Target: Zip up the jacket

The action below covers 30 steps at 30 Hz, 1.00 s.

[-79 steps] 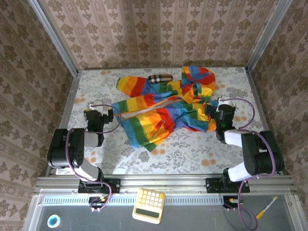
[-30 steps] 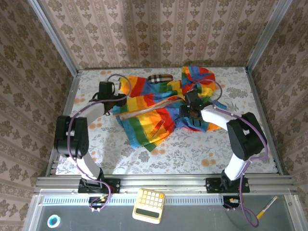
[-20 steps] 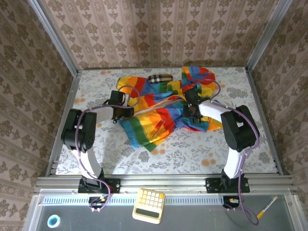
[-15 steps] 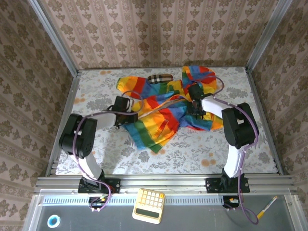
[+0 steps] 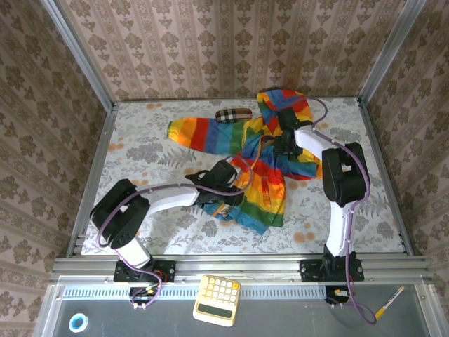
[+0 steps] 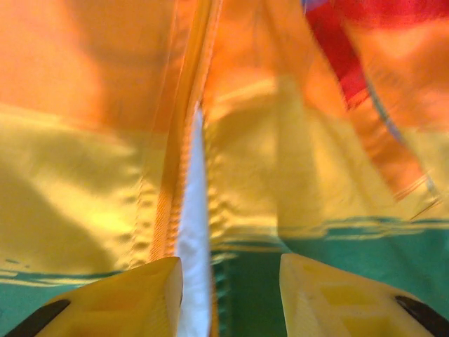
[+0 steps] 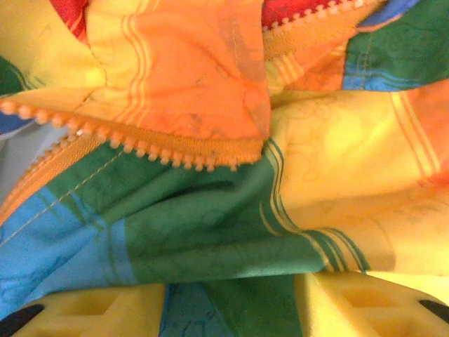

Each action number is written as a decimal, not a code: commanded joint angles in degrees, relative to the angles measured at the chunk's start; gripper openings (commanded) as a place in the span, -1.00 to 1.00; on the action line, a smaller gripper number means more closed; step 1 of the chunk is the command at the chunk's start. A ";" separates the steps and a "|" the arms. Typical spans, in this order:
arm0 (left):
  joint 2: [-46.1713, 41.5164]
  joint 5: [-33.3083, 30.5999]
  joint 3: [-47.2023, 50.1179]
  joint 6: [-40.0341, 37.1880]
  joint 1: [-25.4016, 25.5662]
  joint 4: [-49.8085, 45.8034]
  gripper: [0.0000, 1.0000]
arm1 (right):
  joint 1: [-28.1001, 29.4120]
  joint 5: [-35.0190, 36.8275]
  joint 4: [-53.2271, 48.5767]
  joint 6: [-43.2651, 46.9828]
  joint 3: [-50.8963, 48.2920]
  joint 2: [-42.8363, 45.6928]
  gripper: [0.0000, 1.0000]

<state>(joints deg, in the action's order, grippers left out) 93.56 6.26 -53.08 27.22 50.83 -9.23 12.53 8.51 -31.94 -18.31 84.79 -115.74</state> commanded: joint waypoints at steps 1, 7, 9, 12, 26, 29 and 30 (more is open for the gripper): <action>-5.27 1.85 -3.16 -2.83 -3.18 -5.71 -0.15 | -0.60 0.24 -4.77 0.30 -1.57 6.92 0.11; -5.47 9.66 -5.00 -6.00 -13.31 -4.70 -0.16 | -1.64 -1.58 -6.46 -2.05 -9.80 13.52 0.18; -2.98 11.46 -7.15 -6.86 -15.73 -3.56 -0.19 | -1.57 -4.07 -5.26 -3.36 -12.62 14.01 0.18; 3.28 13.10 -13.76 -8.35 -17.84 -3.69 -0.24 | -1.54 -6.51 -3.33 -4.92 -15.06 12.50 0.18; 31.56 14.80 -36.17 -5.36 -17.97 -0.46 -0.40 | -2.02 -4.80 -4.59 -4.12 -7.03 1.59 -0.23; 32.34 13.71 -33.90 -4.07 -17.87 0.87 -0.40 | -2.55 -4.45 -5.71 -3.00 -3.40 -1.40 -0.25; 31.90 12.78 -32.26 -3.54 -18.00 1.58 -0.40 | -2.75 -4.36 -6.01 -2.51 -2.17 -2.40 -0.27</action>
<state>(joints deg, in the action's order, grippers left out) 126.26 19.97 -87.13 21.56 32.58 -8.47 10.50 2.83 -36.05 -22.28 79.68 -115.15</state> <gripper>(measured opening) 0.299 0.374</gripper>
